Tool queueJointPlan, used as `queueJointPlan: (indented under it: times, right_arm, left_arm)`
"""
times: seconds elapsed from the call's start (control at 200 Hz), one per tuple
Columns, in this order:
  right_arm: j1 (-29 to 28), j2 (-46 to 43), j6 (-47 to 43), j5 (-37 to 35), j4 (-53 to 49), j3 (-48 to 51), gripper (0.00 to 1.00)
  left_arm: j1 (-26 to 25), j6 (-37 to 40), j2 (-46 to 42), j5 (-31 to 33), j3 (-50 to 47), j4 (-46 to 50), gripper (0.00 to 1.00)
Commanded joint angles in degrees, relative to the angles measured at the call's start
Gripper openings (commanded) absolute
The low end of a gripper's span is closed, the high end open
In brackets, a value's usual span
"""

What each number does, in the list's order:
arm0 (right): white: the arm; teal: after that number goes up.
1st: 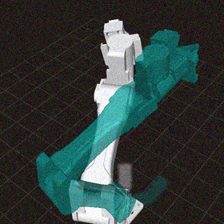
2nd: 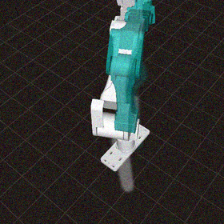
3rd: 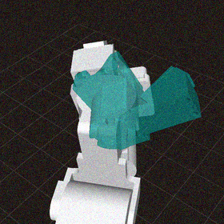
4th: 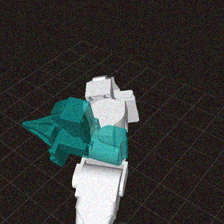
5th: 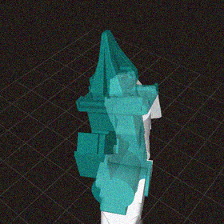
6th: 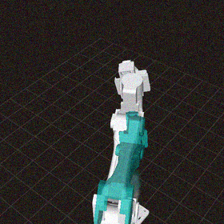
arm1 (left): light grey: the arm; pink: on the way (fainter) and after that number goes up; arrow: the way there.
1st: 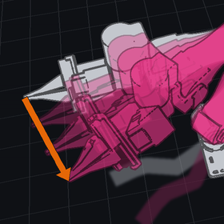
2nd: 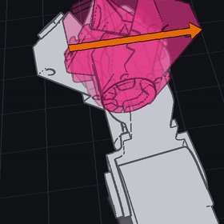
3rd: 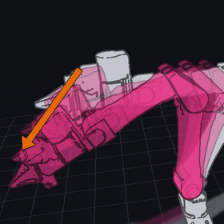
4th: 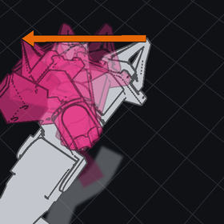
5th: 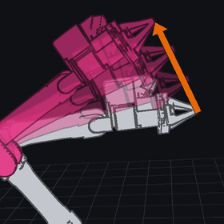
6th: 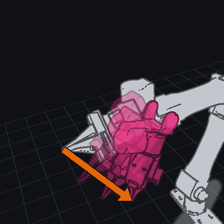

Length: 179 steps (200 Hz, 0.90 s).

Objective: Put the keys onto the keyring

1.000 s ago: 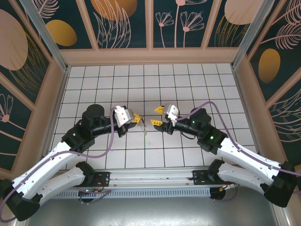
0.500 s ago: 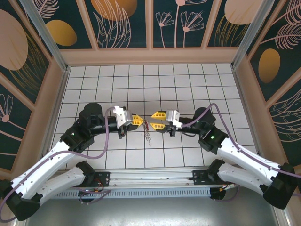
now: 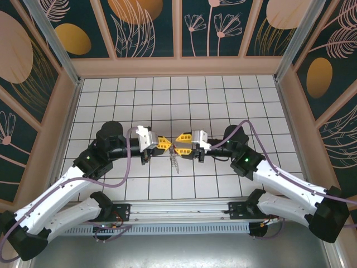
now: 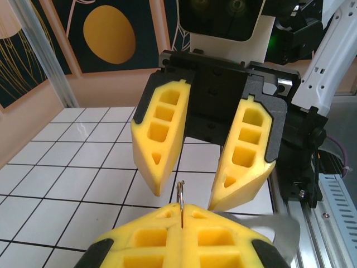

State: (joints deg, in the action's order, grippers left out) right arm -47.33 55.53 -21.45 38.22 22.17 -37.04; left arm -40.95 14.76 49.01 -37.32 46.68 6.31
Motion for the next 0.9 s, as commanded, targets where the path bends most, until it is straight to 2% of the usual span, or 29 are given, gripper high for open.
queueJointPlan:
  times: [0.0,0.17,0.37,0.495,0.666,0.766,0.831,0.891]
  right_arm:
    - [0.3,0.7,1.8,1.5,3.5,-1.8,0.32]
    - [0.3,1.6,2.0,1.9,4.1,-1.8,0.18]
    - [0.3,1.9,2.5,2.7,5.1,-1.6,0.17]
    - [0.3,2.1,2.4,2.6,5.1,-1.6,0.00]
    - [0.3,1.7,1.8,0.6,4.5,-1.4,0.00]
    - [0.2,1.4,0.0,-2.7,1.9,-1.9,0.00]
    - [0.1,1.8,-2.2,-6.9,-1.8,-3.2,0.00]
    - [-0.5,2.6,-4.5,-10.3,-6.1,-4.9,0.00]
  left_arm:
    - [-0.3,0.6,-0.1,-2.0,1.7,-1.2,0.00]
    - [-0.3,0.6,0.2,-2.1,1.7,-1.2,0.00]
    - [-0.2,0.7,1.1,-2.2,1.7,-0.9,0.00]
    - [-0.3,0.6,1.2,-2.4,1.6,-1.3,0.00]
    - [-0.3,0.6,1.1,-1.8,1.6,-1.1,0.00]
    - [-0.3,1.4,1.5,1.0,2.3,0.9,0.00]
    - [-0.2,2.5,1.9,3.1,2.9,3.1,0.14]
    - [-0.3,3.6,2.0,4.5,3.2,4.4,0.20]
